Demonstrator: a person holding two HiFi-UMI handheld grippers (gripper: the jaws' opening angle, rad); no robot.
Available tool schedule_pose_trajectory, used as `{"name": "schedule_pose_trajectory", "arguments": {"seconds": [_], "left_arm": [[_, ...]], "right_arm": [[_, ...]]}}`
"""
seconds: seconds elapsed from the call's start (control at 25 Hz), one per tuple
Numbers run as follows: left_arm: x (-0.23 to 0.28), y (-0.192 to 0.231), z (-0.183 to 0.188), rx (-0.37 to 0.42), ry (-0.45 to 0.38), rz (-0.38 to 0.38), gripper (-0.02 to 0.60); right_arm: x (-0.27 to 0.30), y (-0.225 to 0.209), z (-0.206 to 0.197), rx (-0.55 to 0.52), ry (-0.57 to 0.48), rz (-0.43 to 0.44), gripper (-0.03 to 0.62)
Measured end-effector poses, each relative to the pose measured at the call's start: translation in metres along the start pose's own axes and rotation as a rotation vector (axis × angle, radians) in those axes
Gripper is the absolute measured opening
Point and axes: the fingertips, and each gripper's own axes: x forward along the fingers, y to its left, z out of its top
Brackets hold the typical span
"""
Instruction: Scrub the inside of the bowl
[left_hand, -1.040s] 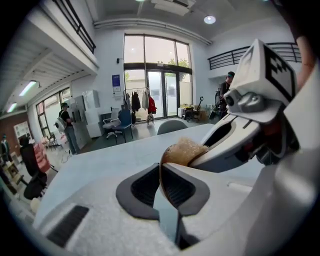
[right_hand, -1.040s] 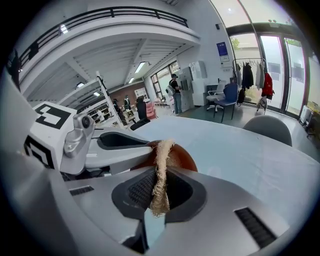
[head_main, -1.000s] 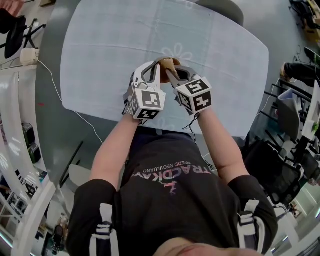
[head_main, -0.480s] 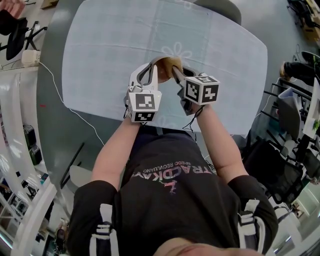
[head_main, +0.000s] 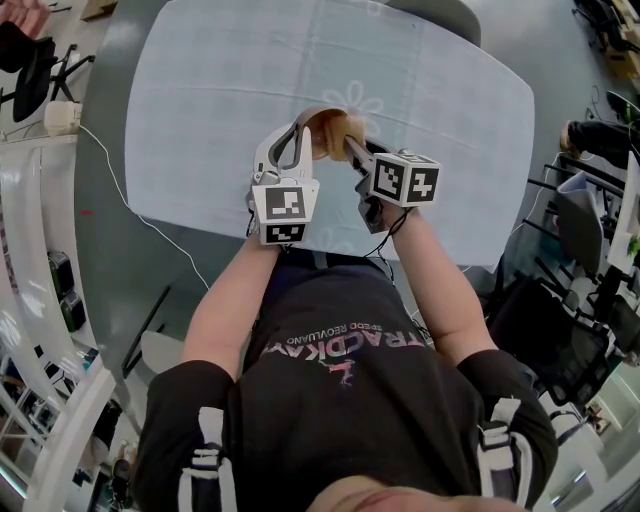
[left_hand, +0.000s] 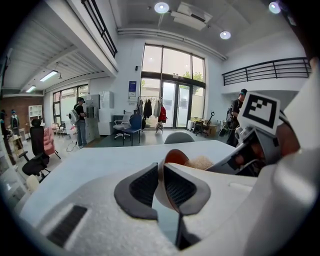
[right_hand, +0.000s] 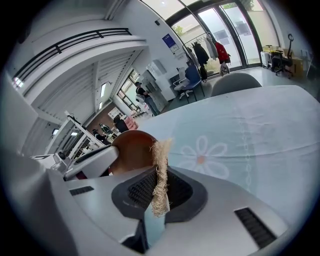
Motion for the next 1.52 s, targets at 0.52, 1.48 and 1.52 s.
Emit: {"name": "schedule_pose_trajectory", "arguments": {"seconds": [0.52,1.48,1.52], "left_arm": [[-0.002,-0.021,-0.010,0.062,0.047,-0.112,0.041],[-0.002,-0.004,0.012,-0.096,-0.068,-0.027,0.043],[-0.002,-0.003,0.012,-0.107,-0.068,-0.022,0.044]], "right_arm": [[-0.009,0.037,0.019,-0.650,0.012,-0.128,0.032],[0.000,0.009,-0.001,0.319,-0.109,-0.008,0.032],[0.001,0.010,-0.004,0.364,-0.108,0.004,0.032]]}}
